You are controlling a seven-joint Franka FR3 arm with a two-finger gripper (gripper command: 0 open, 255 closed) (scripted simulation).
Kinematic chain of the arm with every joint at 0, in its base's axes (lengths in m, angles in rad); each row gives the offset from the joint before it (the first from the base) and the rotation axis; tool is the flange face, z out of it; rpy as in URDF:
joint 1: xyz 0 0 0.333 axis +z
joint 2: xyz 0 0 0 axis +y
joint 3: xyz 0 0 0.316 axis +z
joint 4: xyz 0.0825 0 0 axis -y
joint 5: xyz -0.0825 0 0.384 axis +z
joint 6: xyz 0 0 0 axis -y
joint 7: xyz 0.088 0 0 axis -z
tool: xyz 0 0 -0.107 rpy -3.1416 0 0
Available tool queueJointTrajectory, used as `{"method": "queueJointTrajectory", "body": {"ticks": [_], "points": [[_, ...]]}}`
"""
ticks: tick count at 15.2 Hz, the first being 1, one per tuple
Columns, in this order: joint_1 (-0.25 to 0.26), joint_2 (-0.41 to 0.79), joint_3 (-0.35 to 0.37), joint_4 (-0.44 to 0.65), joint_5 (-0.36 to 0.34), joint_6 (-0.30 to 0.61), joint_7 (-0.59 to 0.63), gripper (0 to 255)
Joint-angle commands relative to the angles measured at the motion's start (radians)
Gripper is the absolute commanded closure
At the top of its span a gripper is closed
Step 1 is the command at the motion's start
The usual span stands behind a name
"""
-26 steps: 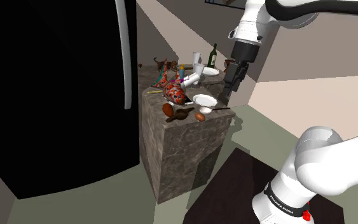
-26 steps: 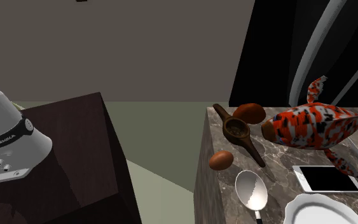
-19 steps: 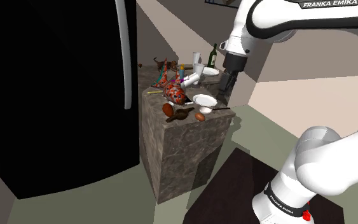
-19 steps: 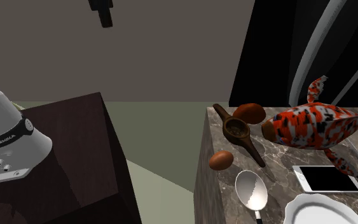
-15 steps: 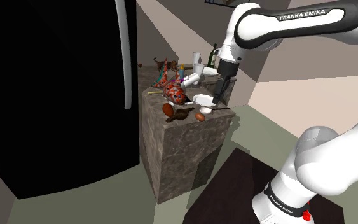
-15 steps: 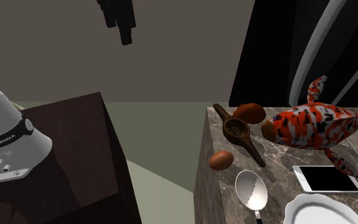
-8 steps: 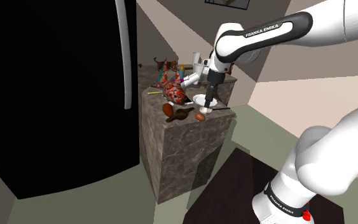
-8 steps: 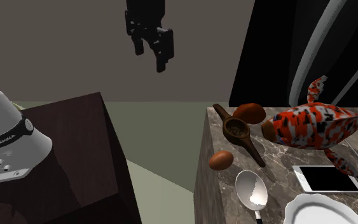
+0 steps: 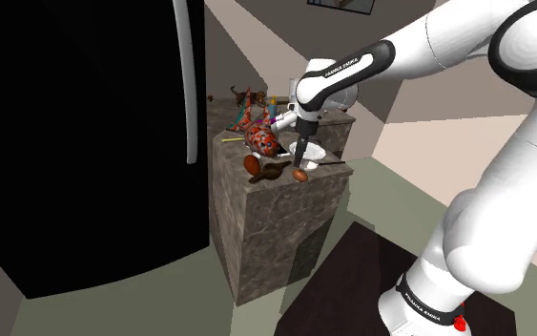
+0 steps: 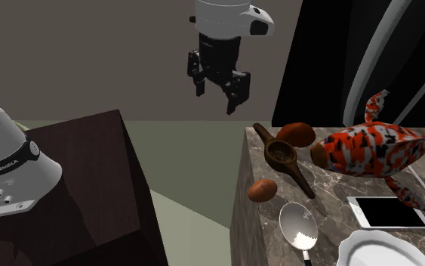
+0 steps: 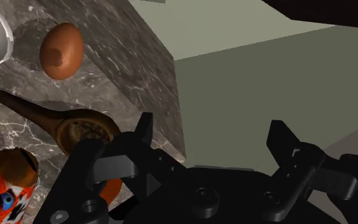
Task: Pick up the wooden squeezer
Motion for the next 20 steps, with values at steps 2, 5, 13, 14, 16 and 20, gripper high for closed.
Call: {"method": "queueJointTrajectory", "body": {"ticks": [2, 5, 13, 14, 16, 20], "points": [[-0.008, 0.126, -0.005, 0.081, 0.041, 0.041, -0.091, 0], [-0.025, 0.248, 0.003, 0.171, 0.081, 0.07, -0.172, 0], [-0.096, 0.568, 0.057, 0.473, 0.143, 0.094, -0.333, 0], [-0.101, 0.585, 0.06, 0.492, 0.144, 0.093, -0.339, 0], [-0.104, 0.602, 0.065, 0.491, 0.15, 0.112, -0.343, 0], [-0.11, 0.639, 0.074, 0.49, 0.162, 0.148, -0.351, 0]]}}
